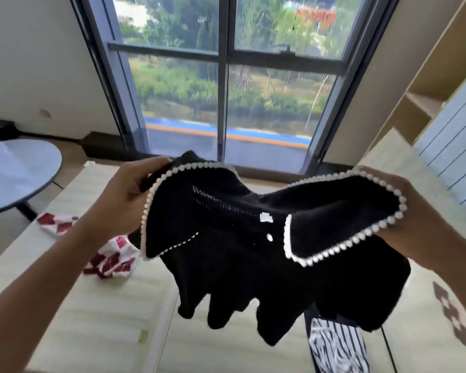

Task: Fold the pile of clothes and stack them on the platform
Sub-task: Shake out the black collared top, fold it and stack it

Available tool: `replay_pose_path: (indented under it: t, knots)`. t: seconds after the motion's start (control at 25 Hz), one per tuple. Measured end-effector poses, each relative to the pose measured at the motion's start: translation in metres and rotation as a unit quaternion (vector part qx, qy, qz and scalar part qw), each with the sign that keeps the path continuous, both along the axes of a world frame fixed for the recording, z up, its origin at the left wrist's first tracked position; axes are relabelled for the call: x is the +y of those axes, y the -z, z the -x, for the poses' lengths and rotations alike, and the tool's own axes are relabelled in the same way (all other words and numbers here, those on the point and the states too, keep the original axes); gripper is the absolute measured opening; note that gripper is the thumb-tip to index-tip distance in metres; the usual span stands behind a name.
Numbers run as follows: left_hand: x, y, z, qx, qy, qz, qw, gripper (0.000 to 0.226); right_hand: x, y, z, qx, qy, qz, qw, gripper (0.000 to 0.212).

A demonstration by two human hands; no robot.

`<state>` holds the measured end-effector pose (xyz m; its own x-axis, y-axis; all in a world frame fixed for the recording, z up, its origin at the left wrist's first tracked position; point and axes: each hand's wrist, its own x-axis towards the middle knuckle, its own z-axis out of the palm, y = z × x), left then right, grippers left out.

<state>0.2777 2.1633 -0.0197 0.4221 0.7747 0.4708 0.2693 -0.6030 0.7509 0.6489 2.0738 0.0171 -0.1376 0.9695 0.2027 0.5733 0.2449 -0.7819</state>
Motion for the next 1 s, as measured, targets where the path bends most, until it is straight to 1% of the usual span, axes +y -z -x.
replay_pose_path:
  t: [0.04,0.08,0.12,0.16,0.2,0.28,0.32,0.36,0.44,0.48,0.52,0.56,0.6,0.64,0.68,0.72,0.76,0.84,0.88,0.96,1.0]
  knots:
    - [-0.001,0.018,0.004,0.016,-0.004,0.017,1.0,0.016,-0.002,0.015,0.003,0.029,-0.001,0.068,0.997,0.05]
    - [0.0,0.033,0.007,0.027,0.002,0.033,0.999,0.012,-0.002,0.027,0.005,0.065,-0.03,0.106,0.992,0.06]
    - [0.002,0.049,0.009,0.036,0.009,0.057,0.998,0.01,0.002,0.044,0.007,0.113,-0.074,0.138,0.981,0.062]
    - [0.005,0.064,0.01,0.042,0.018,0.078,0.996,0.012,0.008,0.058,0.01,0.156,-0.105,0.17,0.967,0.055]
    - [0.012,0.081,0.011,0.057,0.026,0.095,0.994,0.015,0.018,0.076,0.012,0.181,-0.114,0.205,0.955,0.044]
    - [0.039,0.124,0.007,0.081,0.026,0.134,0.987,0.019,0.053,0.128,0.01,0.184,-0.087,0.247,0.947,0.023]
    - [0.06,0.154,0.004,0.098,0.021,0.151,0.983,0.02,0.075,0.162,0.01,0.165,-0.062,0.254,0.951,0.016]
    - [0.084,0.188,0.0,0.118,0.016,0.17,0.978,0.02,0.099,0.2,0.009,0.139,-0.035,0.261,0.955,0.018]
    - [0.148,0.27,-0.01,0.165,-0.002,0.203,0.965,0.019,0.159,0.288,0.01,0.088,0.013,0.277,0.957,0.028]
    - [0.19,0.323,-0.016,0.186,-0.012,0.207,0.96,0.018,0.199,0.343,0.01,0.073,0.037,0.285,0.955,0.031]
    - [0.225,0.363,-0.02,0.215,-0.031,0.209,0.953,0.017,0.233,0.383,0.01,0.062,0.062,0.301,0.95,0.031]
    - [0.256,0.399,-0.026,0.266,-0.073,0.189,0.942,0.015,0.264,0.423,0.01,0.047,0.093,0.315,0.943,0.033]
    - [0.287,0.444,-0.033,0.331,-0.13,0.156,0.921,0.016,0.295,0.47,0.009,0.027,0.138,0.312,0.94,0.038]
    - [0.308,0.489,-0.041,0.4,-0.191,0.127,0.888,0.025,0.318,0.516,0.007,-0.009,0.188,0.3,0.935,0.046]
    - [0.317,0.533,-0.048,0.456,-0.225,0.107,0.854,0.036,0.331,0.557,0.008,-0.057,0.233,0.286,0.928,0.054]
    - [0.311,0.582,-0.056,0.503,-0.226,0.106,0.827,0.044,0.333,0.604,0.012,-0.1,0.258,0.283,0.918,0.06]
    - [0.292,0.63,-0.062,0.537,-0.199,0.107,0.813,0.048,0.325,0.647,0.02,-0.126,0.259,0.292,0.912,0.064]
    - [0.226,0.719,-0.069,0.573,-0.105,0.122,0.803,0.057,0.281,0.734,0.041,-0.171,0.205,0.316,0.911,0.064]
    - [0.19,0.755,-0.068,0.582,-0.069,0.149,0.796,0.068,0.252,0.77,0.052,-0.188,0.17,0.313,0.915,0.065]
    - [0.133,0.807,-0.058,0.584,-0.054,0.199,0.785,0.089,0.2,0.824,0.071,-0.212,0.113,0.3,0.923,0.071]
    - [0.112,0.828,-0.051,0.574,-0.064,0.207,0.79,0.095,0.18,0.845,0.076,-0.232,0.083,0.298,0.922,0.075]
